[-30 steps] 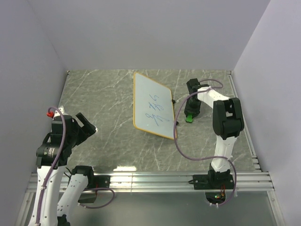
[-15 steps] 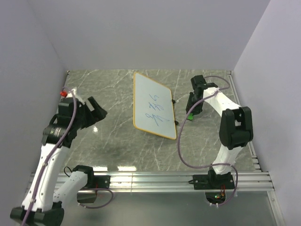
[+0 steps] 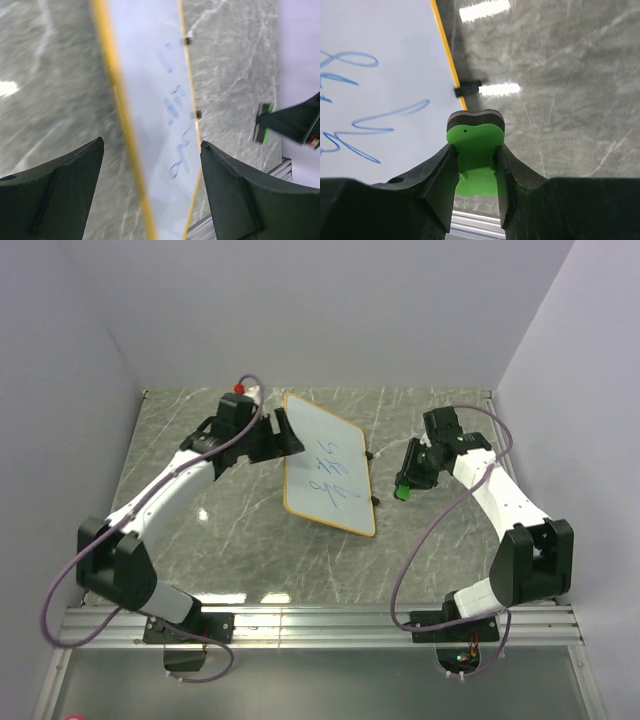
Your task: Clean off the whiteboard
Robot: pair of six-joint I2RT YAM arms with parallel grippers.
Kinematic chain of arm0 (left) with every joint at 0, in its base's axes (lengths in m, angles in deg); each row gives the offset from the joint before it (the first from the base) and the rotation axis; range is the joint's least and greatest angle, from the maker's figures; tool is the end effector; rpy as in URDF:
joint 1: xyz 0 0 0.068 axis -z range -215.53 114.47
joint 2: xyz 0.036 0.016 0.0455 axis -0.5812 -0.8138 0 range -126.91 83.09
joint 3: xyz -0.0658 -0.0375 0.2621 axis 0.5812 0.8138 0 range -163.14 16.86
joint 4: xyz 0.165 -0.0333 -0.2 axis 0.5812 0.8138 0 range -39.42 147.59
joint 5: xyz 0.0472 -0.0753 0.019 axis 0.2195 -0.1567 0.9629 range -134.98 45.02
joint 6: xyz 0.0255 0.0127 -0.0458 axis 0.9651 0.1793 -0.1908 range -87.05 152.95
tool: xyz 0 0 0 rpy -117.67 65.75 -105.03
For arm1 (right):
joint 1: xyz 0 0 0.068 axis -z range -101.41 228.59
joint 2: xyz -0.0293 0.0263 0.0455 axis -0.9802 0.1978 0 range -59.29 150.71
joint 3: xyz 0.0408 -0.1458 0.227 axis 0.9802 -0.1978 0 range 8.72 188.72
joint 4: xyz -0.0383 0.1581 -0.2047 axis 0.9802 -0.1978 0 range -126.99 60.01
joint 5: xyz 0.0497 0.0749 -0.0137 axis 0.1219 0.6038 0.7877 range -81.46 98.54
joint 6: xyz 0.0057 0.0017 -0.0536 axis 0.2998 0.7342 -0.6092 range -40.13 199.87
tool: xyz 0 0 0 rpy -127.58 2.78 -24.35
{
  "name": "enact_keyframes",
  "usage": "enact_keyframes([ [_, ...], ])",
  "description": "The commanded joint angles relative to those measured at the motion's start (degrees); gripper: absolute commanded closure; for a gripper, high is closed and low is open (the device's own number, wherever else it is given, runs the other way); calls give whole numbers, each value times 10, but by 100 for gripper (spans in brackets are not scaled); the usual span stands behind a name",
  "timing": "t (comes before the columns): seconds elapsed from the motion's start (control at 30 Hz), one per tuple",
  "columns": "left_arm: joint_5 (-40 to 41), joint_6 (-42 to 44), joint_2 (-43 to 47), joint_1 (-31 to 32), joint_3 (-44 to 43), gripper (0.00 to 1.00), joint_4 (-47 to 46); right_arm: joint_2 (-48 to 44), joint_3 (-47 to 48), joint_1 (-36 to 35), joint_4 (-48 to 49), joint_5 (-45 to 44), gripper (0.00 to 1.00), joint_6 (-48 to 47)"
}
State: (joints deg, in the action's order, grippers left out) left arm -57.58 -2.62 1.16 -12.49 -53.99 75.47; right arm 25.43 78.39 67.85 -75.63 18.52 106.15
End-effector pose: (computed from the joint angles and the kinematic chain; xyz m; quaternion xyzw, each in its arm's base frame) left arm 0.2941 -0.1334 0.3228 -0.0470 0.8856 -0.3063 0.3459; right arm 0.2948 0.0622 0.2756 0.1086 0.9579 0.1597 0.2122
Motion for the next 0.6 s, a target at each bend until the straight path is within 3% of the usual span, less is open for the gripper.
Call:
enact_keyframes([
  [0.0, -10, 9, -43, 23, -61, 17, -52, -40, -30, -2, -3, 7, 100, -9],
  [0.03, -12, 9, -57, 32, -68, 19, -48, -44, -43, -2, -3, 5, 100, -12],
  [0.17, -8, 28, -123, 56, -97, 53, -27, -62, -65, -1, -1, 5, 100, -19],
  [0.4, -13, 96, -181, 68, -122, 96, 22, -79, -67, 2, 1, 20, 100, -19],
  [0.57, -40, 176, -231, 68, -165, 100, 67, -94, -72, -1, 47, 111, 100, -4],
])
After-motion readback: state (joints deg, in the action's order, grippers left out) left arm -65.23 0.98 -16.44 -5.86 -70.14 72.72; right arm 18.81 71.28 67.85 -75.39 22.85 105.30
